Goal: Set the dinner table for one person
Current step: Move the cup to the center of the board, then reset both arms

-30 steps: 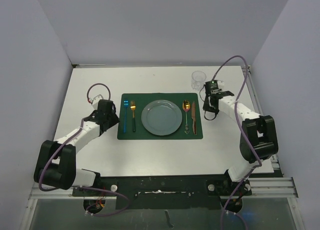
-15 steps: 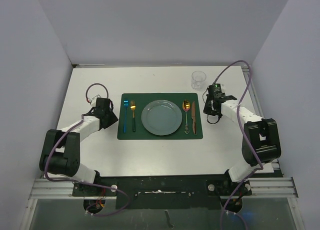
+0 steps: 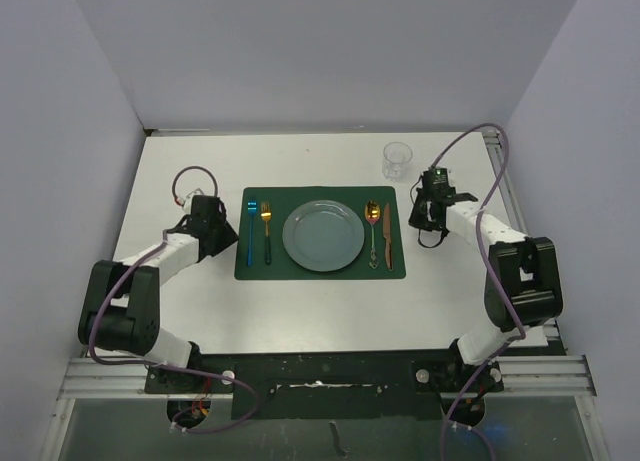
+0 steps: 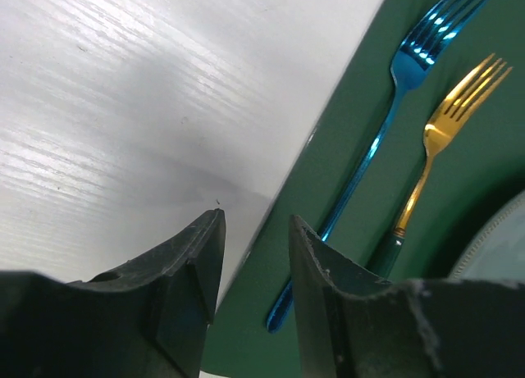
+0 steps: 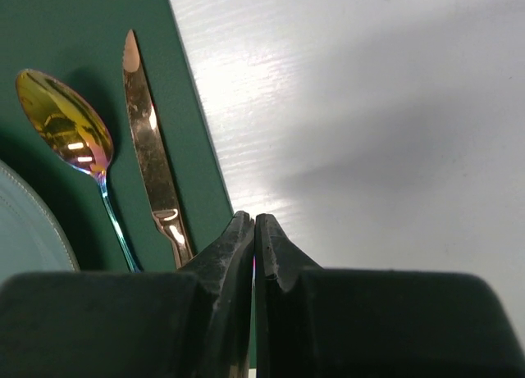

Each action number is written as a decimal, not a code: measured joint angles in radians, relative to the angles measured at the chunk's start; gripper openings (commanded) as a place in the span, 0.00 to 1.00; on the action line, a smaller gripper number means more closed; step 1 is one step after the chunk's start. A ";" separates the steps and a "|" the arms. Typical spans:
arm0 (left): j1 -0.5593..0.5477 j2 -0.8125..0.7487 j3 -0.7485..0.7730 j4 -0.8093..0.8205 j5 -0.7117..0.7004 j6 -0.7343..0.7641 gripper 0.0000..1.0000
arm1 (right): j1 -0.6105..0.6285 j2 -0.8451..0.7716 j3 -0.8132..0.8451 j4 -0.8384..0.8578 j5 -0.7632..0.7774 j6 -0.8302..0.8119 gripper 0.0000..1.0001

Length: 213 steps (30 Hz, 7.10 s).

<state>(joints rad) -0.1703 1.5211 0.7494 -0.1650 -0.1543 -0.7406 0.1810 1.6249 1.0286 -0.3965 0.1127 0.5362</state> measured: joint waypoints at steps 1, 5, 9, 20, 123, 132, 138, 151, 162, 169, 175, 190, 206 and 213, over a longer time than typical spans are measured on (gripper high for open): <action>0.000 -0.014 -0.008 0.010 0.004 -0.006 0.35 | -0.011 0.003 0.006 -0.001 -0.005 0.000 0.00; 0.000 -0.120 -0.049 0.048 0.023 -0.023 0.35 | -0.039 0.048 0.103 -0.016 -0.016 -0.005 0.04; 0.000 -0.234 -0.064 0.092 0.050 -0.032 0.35 | -0.050 0.134 0.277 -0.031 -0.017 -0.016 0.10; -0.001 -0.299 -0.064 0.115 0.089 0.011 0.35 | -0.064 0.408 0.660 -0.097 -0.011 -0.043 0.28; -0.013 -0.299 -0.162 0.210 0.122 0.079 0.35 | -0.022 0.557 0.946 -0.140 -0.166 -0.119 0.32; -0.021 -0.374 -0.141 0.172 0.110 0.071 0.35 | 0.017 0.286 0.805 -0.117 -0.090 -0.154 0.35; -0.047 -0.430 -0.102 0.153 0.101 0.066 0.35 | 0.090 0.079 0.654 -0.101 -0.010 -0.184 0.38; -0.237 -0.541 0.028 0.073 -0.007 0.060 0.35 | 0.129 -0.495 0.339 -0.042 0.060 -0.164 0.62; -0.316 -0.546 0.037 0.072 -0.056 0.029 0.35 | 0.129 -0.687 0.213 -0.048 0.087 -0.133 0.85; -0.343 -0.520 0.037 0.072 -0.078 0.021 0.36 | 0.129 -0.716 0.180 -0.072 0.112 -0.131 0.97; -0.359 -0.509 0.037 0.072 -0.089 0.020 0.36 | 0.129 -0.750 0.180 -0.072 0.128 -0.132 0.98; -0.387 -0.489 0.037 0.072 -0.104 0.019 0.36 | 0.129 -0.771 0.171 -0.077 0.130 -0.127 0.98; -0.398 -0.449 0.008 0.143 -0.016 -0.024 0.36 | 0.129 -0.844 0.108 -0.086 0.081 -0.092 0.98; -0.420 -0.438 0.006 0.188 0.013 -0.052 0.36 | 0.129 -0.883 0.070 -0.090 0.058 -0.065 0.98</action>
<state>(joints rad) -0.5903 1.0832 0.7559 0.0235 -0.1413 -0.7925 0.3099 0.7414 1.0988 -0.4862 0.1703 0.4713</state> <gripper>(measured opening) 0.355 0.977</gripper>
